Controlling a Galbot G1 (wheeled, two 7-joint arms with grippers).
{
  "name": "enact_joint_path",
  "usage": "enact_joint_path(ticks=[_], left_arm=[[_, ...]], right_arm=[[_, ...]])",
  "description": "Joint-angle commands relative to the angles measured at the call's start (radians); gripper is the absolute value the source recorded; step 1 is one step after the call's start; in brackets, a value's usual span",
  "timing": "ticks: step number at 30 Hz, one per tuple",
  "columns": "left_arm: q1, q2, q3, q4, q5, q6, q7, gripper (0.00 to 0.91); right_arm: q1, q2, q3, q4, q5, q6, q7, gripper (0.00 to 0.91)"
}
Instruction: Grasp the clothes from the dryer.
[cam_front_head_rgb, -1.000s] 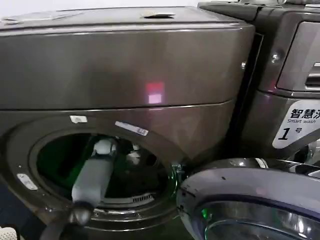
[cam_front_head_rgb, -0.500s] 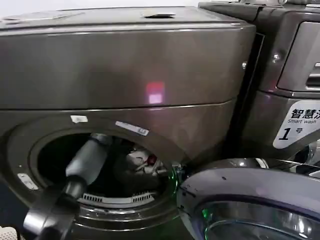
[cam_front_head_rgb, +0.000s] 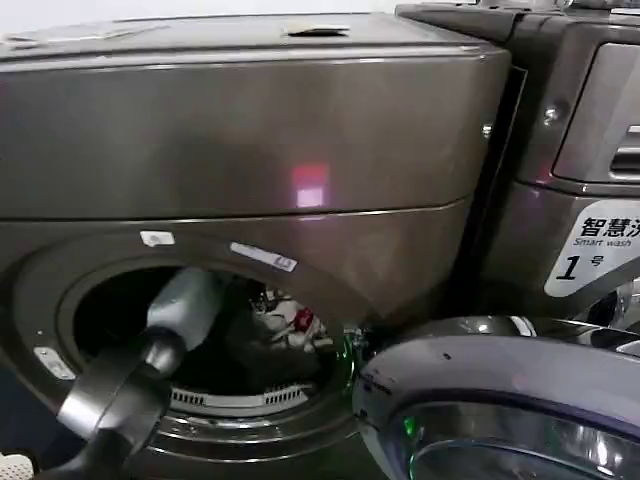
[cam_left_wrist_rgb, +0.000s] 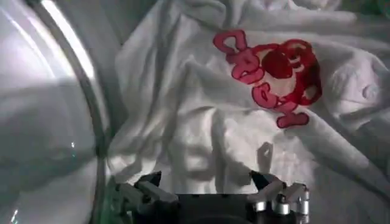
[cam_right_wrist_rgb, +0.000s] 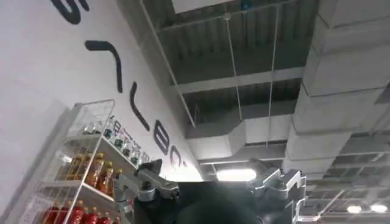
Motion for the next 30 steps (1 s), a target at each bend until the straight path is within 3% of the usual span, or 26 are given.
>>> enact_joint_path(ticks=[1, 5, 9, 10, 12, 14, 15, 20, 26, 30], left_arm=[[0.001, -0.011, 0.075, 0.004, -0.011, 0.003, 0.003, 0.899], [-0.001, -0.015, 0.083, 0.016, -0.033, 0.005, 0.016, 0.717], [0.001, -0.015, 0.083, 0.024, -0.05, 0.005, 0.036, 0.592], [0.002, -0.014, 0.083, 0.025, -0.051, 0.004, 0.042, 0.489], [0.002, -0.014, 0.082, 0.026, -0.062, 0.005, 0.049, 0.398], [0.002, -0.013, 0.083, 0.027, -0.059, 0.003, 0.059, 0.193], [0.002, -0.013, 0.083, 0.028, -0.06, 0.001, 0.062, 0.137], [0.004, -0.014, 0.077, 0.027, -0.062, -0.012, 0.075, 0.0], [0.021, -0.011, 0.054, 0.019, -0.07, -0.019, 0.055, 0.0], [0.041, -0.02, -0.077, 0.008, -0.136, 0.018, -0.001, 0.0]], right_arm=[[0.008, 0.003, -0.014, 0.005, -0.002, 0.001, -0.001, 0.907], [0.009, -0.002, -0.015, 0.005, -0.002, 0.001, 0.0, 0.907], [0.009, -0.004, -0.018, 0.007, -0.002, 0.002, -0.001, 0.907], [0.009, -0.005, -0.018, 0.007, -0.002, 0.002, -0.001, 0.907], [0.011, -0.004, -0.02, 0.008, -0.002, 0.002, -0.002, 0.907], [0.013, -0.004, -0.024, 0.009, -0.002, 0.003, -0.001, 0.907], [0.015, -0.004, -0.025, 0.01, -0.002, 0.003, -0.001, 0.907], [0.02, 0.003, -0.032, 0.013, -0.004, 0.004, -0.001, 0.907], [0.021, 0.008, -0.031, 0.013, -0.004, 0.007, -0.001, 0.907], [0.022, 0.009, -0.034, 0.015, -0.004, 0.008, -0.001, 0.907]])
